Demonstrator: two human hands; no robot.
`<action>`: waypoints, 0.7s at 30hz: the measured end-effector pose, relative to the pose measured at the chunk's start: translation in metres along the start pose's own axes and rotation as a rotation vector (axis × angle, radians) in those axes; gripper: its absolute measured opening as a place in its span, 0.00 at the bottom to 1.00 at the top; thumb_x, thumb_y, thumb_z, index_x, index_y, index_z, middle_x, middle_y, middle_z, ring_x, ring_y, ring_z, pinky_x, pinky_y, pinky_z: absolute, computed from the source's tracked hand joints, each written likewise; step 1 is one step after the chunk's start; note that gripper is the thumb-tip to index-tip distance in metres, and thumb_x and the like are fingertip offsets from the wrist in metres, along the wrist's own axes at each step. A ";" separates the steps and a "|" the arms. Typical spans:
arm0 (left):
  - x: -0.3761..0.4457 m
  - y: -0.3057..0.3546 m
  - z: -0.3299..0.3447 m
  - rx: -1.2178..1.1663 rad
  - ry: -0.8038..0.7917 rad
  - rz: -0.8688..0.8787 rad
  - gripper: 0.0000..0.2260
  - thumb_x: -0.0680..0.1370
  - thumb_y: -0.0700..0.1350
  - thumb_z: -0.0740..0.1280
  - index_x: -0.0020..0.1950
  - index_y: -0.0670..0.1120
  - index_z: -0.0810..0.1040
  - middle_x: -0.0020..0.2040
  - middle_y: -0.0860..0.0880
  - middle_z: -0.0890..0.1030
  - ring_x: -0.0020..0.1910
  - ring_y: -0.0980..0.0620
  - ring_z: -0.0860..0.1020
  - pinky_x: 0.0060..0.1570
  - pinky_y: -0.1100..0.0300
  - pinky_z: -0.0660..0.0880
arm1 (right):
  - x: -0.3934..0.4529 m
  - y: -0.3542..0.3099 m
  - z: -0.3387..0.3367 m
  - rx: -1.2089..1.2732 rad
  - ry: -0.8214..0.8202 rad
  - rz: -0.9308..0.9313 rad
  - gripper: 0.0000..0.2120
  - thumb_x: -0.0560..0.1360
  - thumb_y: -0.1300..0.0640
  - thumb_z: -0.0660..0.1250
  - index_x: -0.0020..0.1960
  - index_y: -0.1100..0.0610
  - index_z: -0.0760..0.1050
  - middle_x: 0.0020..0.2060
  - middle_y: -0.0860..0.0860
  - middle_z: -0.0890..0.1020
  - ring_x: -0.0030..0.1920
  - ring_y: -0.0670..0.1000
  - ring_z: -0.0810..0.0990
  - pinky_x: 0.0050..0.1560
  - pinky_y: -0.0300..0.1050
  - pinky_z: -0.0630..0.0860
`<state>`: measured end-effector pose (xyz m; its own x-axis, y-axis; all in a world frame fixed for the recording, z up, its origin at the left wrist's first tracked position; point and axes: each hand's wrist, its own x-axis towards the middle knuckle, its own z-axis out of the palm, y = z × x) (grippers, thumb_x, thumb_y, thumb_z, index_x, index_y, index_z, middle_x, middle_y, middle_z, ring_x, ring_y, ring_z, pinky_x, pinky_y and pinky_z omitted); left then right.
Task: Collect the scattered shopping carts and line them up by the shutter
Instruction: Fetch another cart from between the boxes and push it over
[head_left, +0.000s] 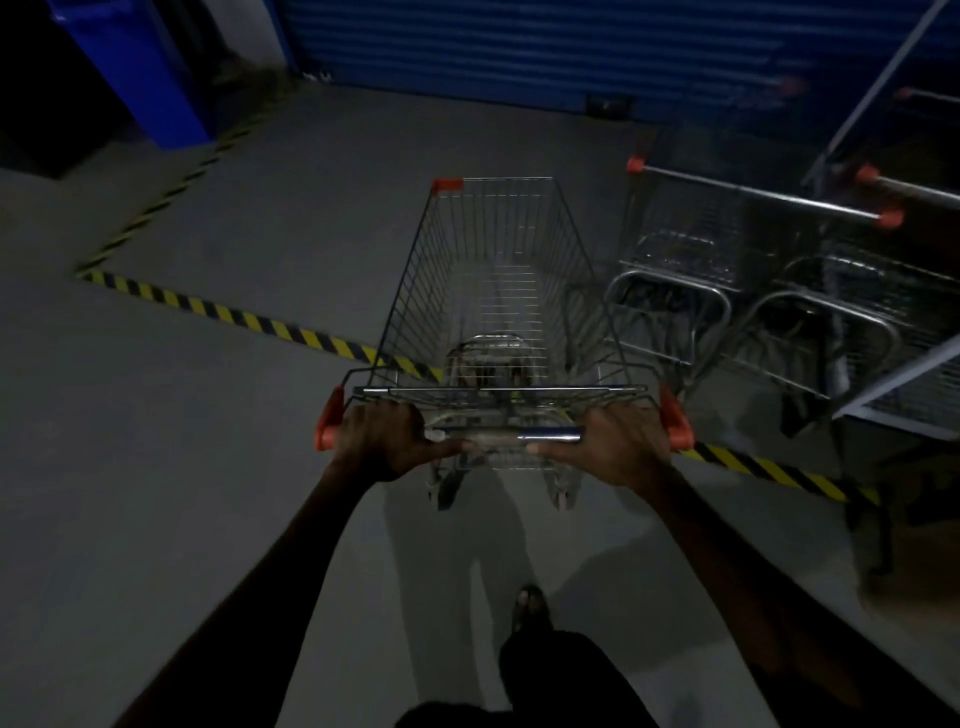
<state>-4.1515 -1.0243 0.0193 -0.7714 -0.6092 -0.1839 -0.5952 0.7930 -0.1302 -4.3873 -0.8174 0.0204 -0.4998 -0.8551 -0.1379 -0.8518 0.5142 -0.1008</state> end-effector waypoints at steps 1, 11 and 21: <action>0.018 -0.004 -0.004 -0.006 -0.009 -0.012 0.46 0.67 0.88 0.45 0.36 0.49 0.82 0.36 0.52 0.81 0.43 0.51 0.82 0.58 0.50 0.74 | 0.020 0.004 -0.001 -0.015 0.010 -0.010 0.49 0.58 0.08 0.44 0.35 0.51 0.79 0.35 0.50 0.84 0.39 0.51 0.83 0.45 0.46 0.78; 0.197 -0.044 -0.013 -0.083 0.063 -0.003 0.46 0.60 0.90 0.36 0.33 0.51 0.71 0.42 0.46 0.84 0.47 0.43 0.84 0.51 0.51 0.77 | 0.191 0.035 -0.034 -0.011 -0.009 0.016 0.44 0.61 0.10 0.50 0.31 0.50 0.75 0.27 0.44 0.77 0.35 0.48 0.82 0.42 0.43 0.77; 0.379 -0.099 -0.036 -0.068 0.181 0.086 0.46 0.62 0.89 0.34 0.27 0.50 0.70 0.26 0.50 0.72 0.34 0.47 0.81 0.41 0.57 0.76 | 0.363 0.047 -0.056 -0.028 -0.012 0.088 0.46 0.58 0.09 0.46 0.30 0.52 0.74 0.35 0.50 0.85 0.42 0.51 0.85 0.50 0.46 0.77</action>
<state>-4.3935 -1.3339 -0.0024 -0.8444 -0.5356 -0.0124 -0.5343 0.8435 -0.0548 -4.6176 -1.1074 0.0208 -0.5715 -0.8054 -0.1571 -0.8084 0.5855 -0.0604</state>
